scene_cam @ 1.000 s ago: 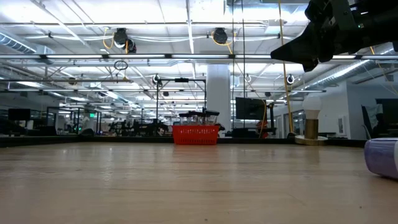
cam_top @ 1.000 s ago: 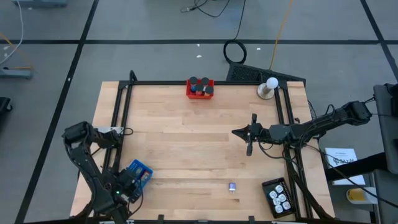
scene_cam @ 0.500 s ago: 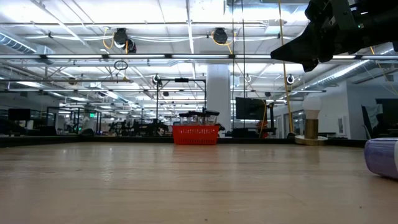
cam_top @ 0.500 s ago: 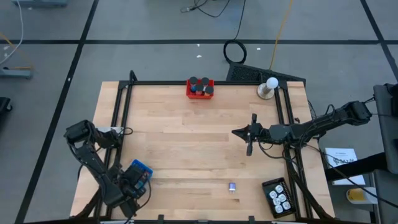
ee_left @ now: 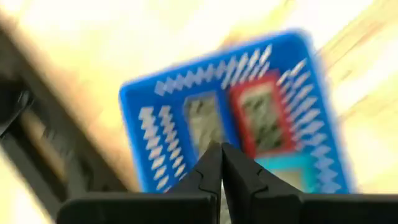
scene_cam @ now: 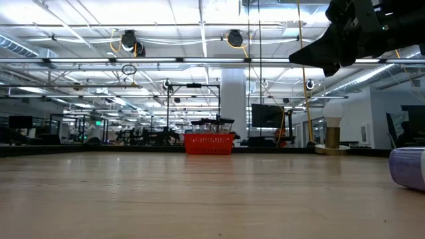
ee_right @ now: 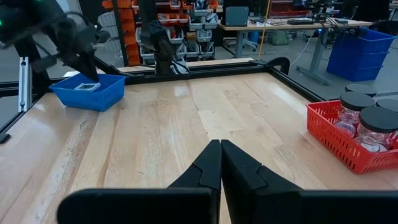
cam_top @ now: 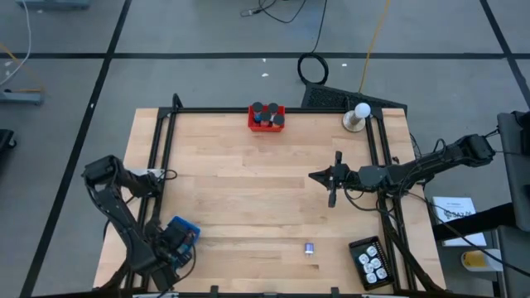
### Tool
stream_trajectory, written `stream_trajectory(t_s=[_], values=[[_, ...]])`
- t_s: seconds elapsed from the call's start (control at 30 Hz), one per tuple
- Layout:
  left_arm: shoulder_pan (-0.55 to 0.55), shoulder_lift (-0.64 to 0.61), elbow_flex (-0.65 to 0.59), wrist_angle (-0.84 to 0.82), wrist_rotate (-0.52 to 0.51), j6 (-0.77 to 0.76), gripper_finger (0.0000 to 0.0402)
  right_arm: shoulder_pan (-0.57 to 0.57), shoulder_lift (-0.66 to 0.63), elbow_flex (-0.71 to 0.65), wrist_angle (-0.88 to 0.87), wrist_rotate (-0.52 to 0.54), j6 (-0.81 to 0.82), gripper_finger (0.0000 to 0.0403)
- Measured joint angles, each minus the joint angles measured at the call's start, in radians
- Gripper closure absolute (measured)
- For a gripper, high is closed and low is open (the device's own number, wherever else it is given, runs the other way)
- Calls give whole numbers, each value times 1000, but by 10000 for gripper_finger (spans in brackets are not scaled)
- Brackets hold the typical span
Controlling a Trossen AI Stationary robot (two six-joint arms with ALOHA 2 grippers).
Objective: Pick & Place Office items
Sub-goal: Put the dark blue charger adapter into the black bin
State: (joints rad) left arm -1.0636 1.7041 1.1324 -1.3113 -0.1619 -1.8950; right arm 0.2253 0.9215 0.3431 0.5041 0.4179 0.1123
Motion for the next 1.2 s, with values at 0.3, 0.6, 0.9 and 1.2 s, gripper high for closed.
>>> stream_trajectory(t_s=[0.3,0.6,0.9,1.2], values=[[53,-68,0,94,-384,52,390,13,0,0,-6,0,4,403],[263,-68,-245,893,-707,714,398,137,31,100,-271,137,85,403],[509,-1,-548,2072,-370,1575,398,287,306,325,-679,147,295,393],[610,67,-554,2116,-248,1637,380,437,709,672,-1067,-63,270,287]])
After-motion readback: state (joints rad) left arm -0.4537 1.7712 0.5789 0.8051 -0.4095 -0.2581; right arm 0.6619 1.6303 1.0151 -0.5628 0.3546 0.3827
